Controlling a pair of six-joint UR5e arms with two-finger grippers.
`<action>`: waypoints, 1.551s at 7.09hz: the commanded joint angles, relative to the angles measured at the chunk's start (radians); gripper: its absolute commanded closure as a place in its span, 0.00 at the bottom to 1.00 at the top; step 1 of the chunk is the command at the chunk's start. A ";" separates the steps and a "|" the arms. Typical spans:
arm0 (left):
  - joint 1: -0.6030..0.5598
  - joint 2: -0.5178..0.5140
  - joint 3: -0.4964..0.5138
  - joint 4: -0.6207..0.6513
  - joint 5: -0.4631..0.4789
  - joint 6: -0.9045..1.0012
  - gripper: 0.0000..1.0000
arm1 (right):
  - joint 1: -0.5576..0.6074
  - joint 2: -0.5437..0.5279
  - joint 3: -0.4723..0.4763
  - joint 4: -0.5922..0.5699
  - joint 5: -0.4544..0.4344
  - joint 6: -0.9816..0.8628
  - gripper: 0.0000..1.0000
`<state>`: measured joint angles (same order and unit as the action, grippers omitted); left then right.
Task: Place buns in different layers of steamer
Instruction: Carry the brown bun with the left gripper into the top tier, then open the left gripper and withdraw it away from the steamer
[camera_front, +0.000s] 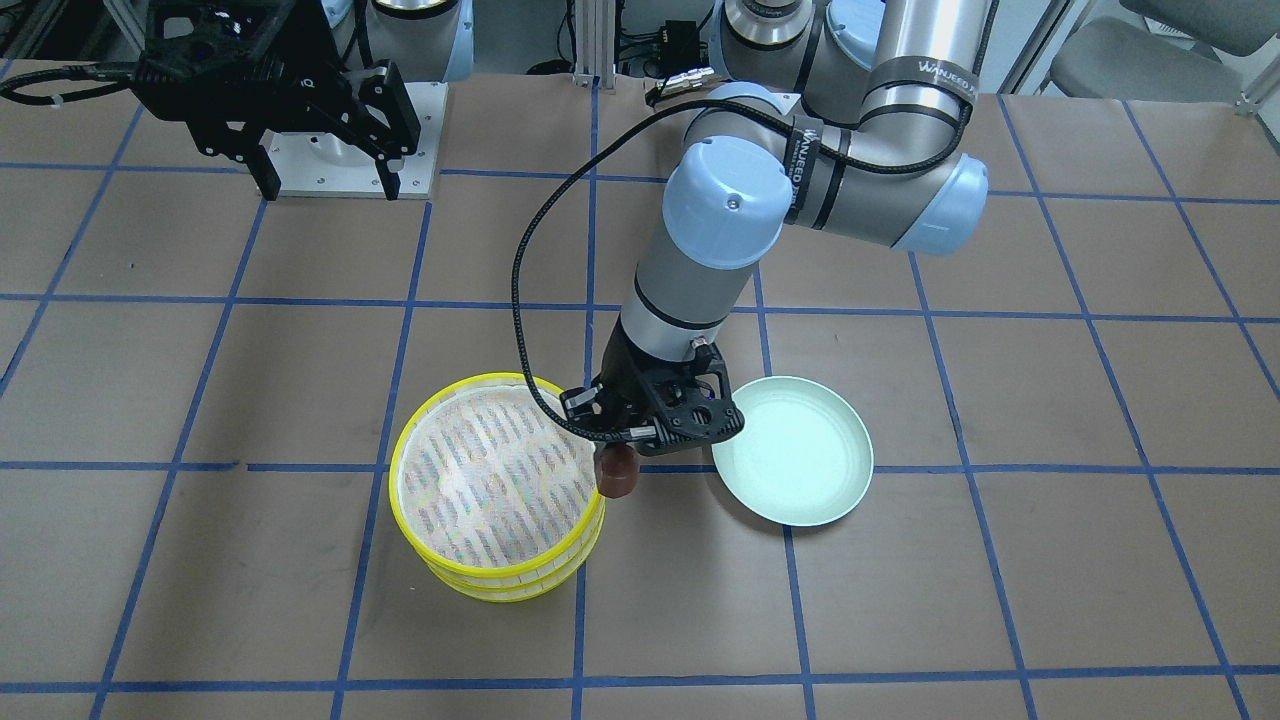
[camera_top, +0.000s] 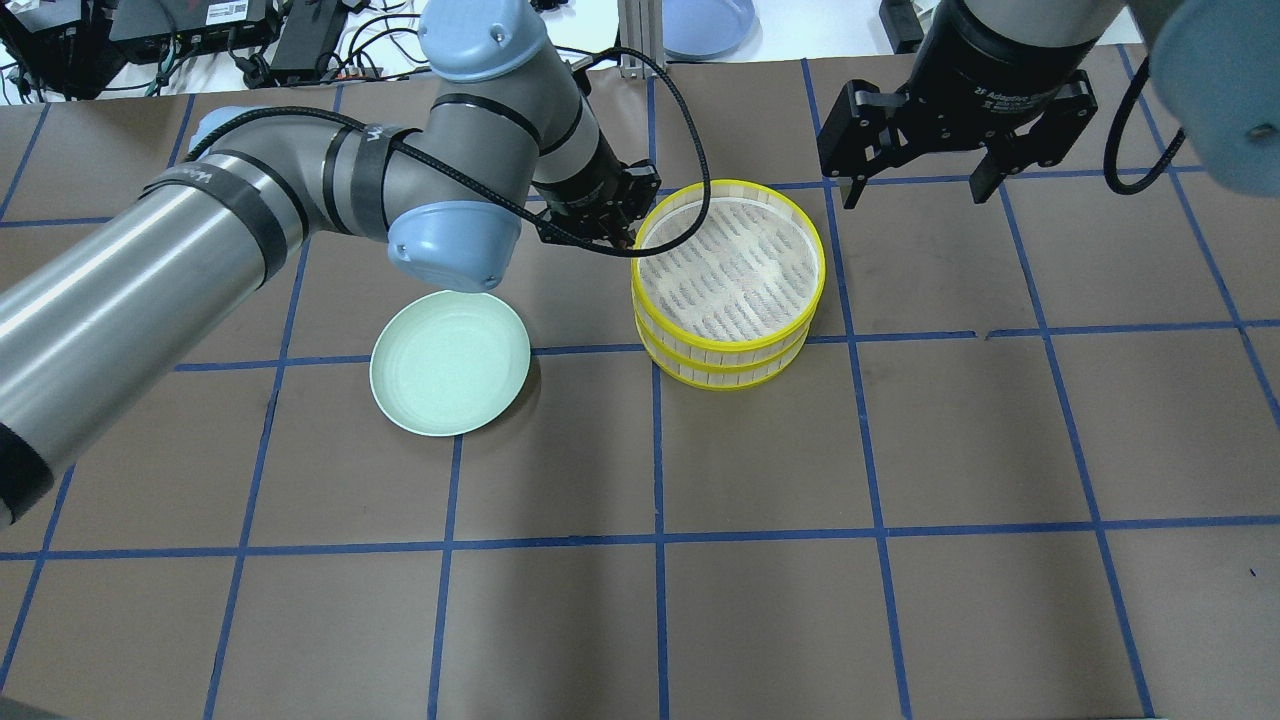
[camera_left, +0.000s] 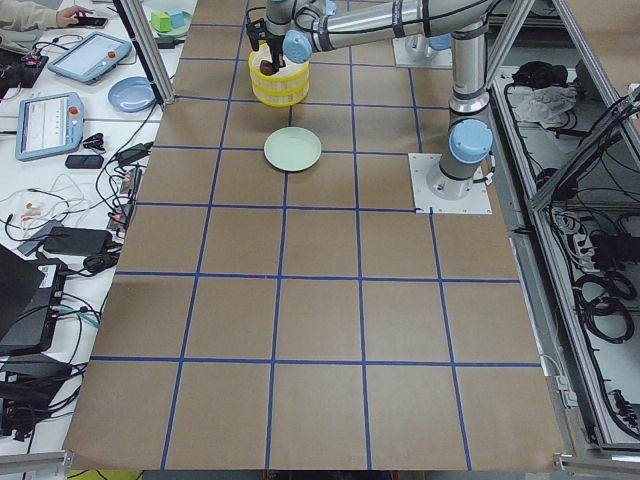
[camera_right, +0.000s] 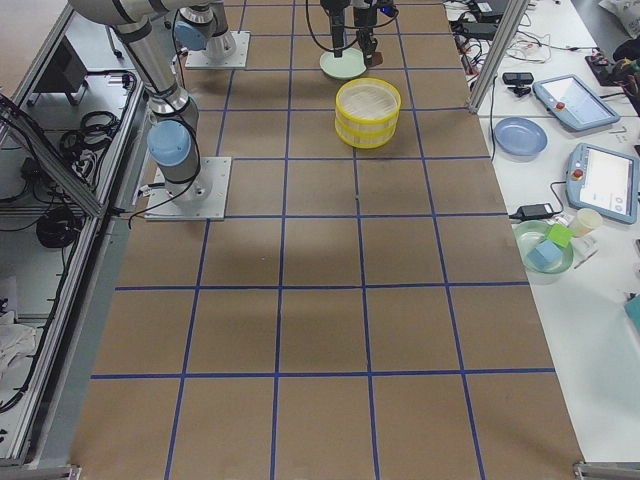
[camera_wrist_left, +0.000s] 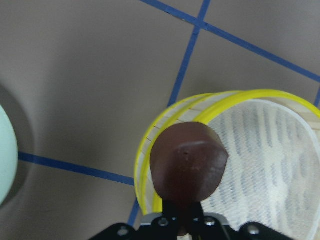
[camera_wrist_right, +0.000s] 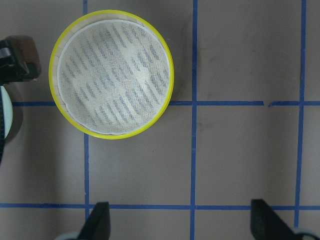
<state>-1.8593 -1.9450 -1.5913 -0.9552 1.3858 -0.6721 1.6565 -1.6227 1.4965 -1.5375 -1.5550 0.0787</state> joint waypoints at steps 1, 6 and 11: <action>-0.076 -0.055 0.001 0.073 -0.008 -0.153 0.88 | 0.000 0.003 0.001 -0.003 0.000 -0.001 0.00; -0.089 -0.071 0.004 0.115 -0.008 -0.143 0.00 | 0.000 0.004 0.001 0.004 -0.002 -0.001 0.00; 0.249 0.131 0.004 -0.187 0.012 0.512 0.00 | 0.005 0.006 0.002 0.000 0.000 0.001 0.00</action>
<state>-1.6980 -1.8648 -1.5884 -1.0284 1.3976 -0.2975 1.6597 -1.6169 1.4976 -1.5367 -1.5557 0.0797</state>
